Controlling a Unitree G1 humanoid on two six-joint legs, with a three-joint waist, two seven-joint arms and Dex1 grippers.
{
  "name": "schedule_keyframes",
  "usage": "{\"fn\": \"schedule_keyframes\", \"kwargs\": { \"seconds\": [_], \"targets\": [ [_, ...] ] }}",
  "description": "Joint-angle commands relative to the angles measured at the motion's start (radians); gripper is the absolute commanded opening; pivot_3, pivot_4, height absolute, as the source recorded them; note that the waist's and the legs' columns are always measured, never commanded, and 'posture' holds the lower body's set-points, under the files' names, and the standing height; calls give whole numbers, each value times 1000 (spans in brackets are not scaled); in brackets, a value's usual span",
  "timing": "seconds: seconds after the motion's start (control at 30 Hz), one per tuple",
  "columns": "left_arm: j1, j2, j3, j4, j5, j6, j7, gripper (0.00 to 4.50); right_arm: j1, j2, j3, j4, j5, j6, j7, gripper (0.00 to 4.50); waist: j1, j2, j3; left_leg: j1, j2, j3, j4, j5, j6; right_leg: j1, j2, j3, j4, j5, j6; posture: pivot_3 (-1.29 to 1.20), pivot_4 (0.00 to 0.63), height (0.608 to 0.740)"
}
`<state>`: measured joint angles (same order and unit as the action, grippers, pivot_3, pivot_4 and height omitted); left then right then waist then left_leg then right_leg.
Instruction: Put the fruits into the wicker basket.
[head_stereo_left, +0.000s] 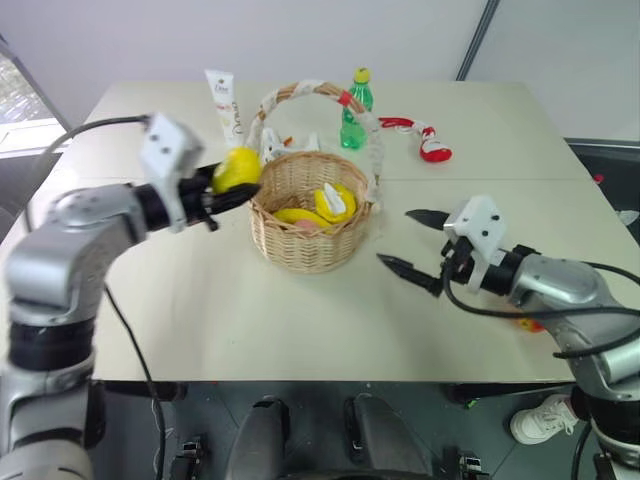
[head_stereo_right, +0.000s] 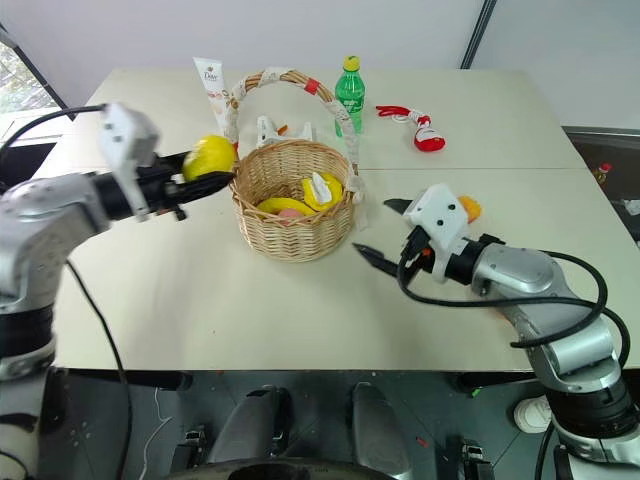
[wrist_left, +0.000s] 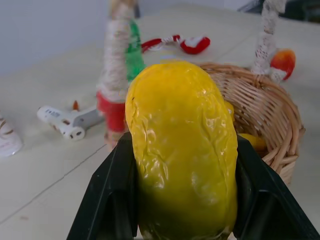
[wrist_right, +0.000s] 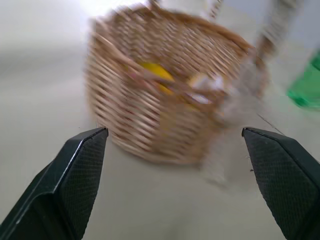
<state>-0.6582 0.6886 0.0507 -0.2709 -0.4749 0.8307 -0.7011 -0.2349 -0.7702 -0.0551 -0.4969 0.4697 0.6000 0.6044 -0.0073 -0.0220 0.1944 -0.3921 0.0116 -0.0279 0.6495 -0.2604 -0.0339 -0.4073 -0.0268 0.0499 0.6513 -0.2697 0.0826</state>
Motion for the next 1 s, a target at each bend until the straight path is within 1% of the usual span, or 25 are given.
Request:
{"fn": "schedule_keyframes", "kwargs": {
  "seconds": [0.03,0.07,0.13,0.23,0.27,0.4,0.53,0.67,0.77,0.93,1.0],
  "targets": [
    [-81,-63,-109,68,81,6,65,1642,-5,16,-46,59,-58,-32,-45,4500,-8,0,0,-1,0,0,0,0,1,-1,0,0,-1,0,1,0,150,740],
    [-93,-84,-126,90,91,-1,70,1642,-6,32,-61,73,-57,-26,-61,4500,-13,0,0,0,0,1,0,-1,2,-1,0,1,0,0,1,0,150,740],
    [-116,-117,-158,141,120,-25,76,2693,-8,60,-90,99,-65,-14,-104,4500,-18,0,0,-1,2,1,-1,-2,4,-4,2,3,0,0,1,0,150,740],
    [-140,-140,-184,184,149,-49,71,4107,-16,97,-130,128,-74,17,-167,4500,-17,1,0,-2,3,0,-2,-2,4,-7,3,3,2,0,1,0,150,740],
    [-147,-145,-191,189,155,-60,65,4404,-24,114,-150,146,-79,32,-201,4500,-14,1,0,-3,3,0,-2,-2,4,-7,3,3,2,0,0,0,150,740],
    [-142,-160,-146,153,95,-84,4,4404,-90,200,-213,268,-102,72,-339,4500,-10,1,0,-2,2,1,0,-2,4,-6,1,3,3,0,1,0,150,740],
    [-105,-153,-141,94,67,-124,-54,4404,-160,261,-242,388,-122,79,-424,4500,-11,1,0,-2,2,2,0,-2,4,-5,1,3,3,0,1,0,150,740],
    [-53,-155,-123,-13,-1,-130,-105,4404,-231,300,-248,514,-132,73,-457,4500,-14,2,0,-2,3,2,-1,-2,4,-6,1,3,3,0,1,0,150,740],
    [-25,-149,-110,-65,-35,-108,-113,4404,-266,311,-243,607,-152,68,-475,4500,-13,2,0,-2,3,2,-1,-2,4,-6,1,3,3,0,1,0,150,740],
    [2,-140,-97,-110,-70,-84,-100,4404,-287,328,-238,678,-148,62,-457,4500,-12,2,0,-2,2,2,-1,-2,4,-5,1,3,3,0,1,0,150,740],
    [11,-136,-94,-126,-81,-77,-98,4500,-293,336,-241,699,-149,51,-462,3954,-14,2,0,-2,2,2,-1,-2,4,-5,1,3,3,0,1,0,150,740]
  ]
}}
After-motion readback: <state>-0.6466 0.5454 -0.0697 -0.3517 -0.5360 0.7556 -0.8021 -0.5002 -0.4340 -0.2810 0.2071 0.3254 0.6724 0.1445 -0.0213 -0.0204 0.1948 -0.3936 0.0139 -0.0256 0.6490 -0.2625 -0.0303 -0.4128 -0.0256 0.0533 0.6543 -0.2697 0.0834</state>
